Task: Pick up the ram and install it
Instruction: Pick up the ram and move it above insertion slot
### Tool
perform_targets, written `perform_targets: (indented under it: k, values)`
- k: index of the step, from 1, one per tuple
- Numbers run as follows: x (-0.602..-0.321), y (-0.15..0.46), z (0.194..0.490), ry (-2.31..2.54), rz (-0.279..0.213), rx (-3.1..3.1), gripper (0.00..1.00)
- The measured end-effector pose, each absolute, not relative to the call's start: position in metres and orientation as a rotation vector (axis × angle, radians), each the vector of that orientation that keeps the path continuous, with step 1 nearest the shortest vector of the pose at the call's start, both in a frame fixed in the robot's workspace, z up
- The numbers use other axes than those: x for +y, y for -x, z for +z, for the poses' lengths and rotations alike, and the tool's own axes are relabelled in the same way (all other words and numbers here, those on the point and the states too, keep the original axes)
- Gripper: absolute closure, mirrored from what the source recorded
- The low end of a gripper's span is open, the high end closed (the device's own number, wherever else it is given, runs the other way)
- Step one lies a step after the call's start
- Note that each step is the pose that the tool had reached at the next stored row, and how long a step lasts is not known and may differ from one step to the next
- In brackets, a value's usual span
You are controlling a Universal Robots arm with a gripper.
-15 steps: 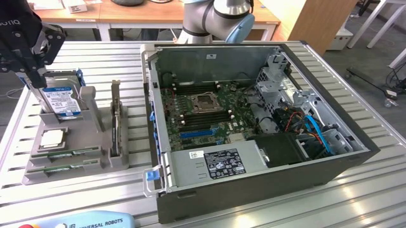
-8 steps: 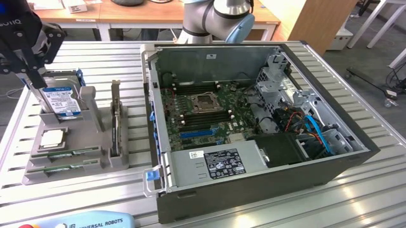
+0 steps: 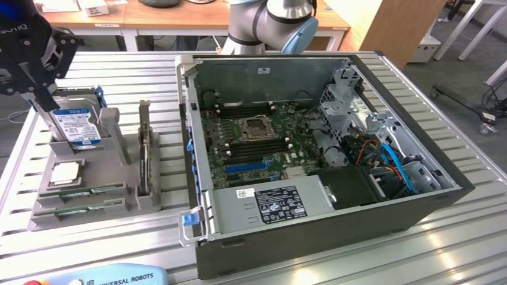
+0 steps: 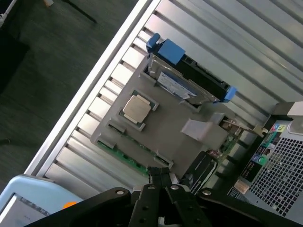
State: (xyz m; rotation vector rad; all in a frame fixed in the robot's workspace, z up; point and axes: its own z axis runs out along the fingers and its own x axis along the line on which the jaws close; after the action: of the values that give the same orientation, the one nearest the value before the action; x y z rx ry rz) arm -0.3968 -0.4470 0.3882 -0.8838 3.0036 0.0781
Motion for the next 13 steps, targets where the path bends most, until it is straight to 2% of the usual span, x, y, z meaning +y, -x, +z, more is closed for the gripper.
perform_targets:
  k: [13]
  values:
    - [-0.4470, 0.3968, 0.3857, 1.234, 0.079, 2.884, 0.90]
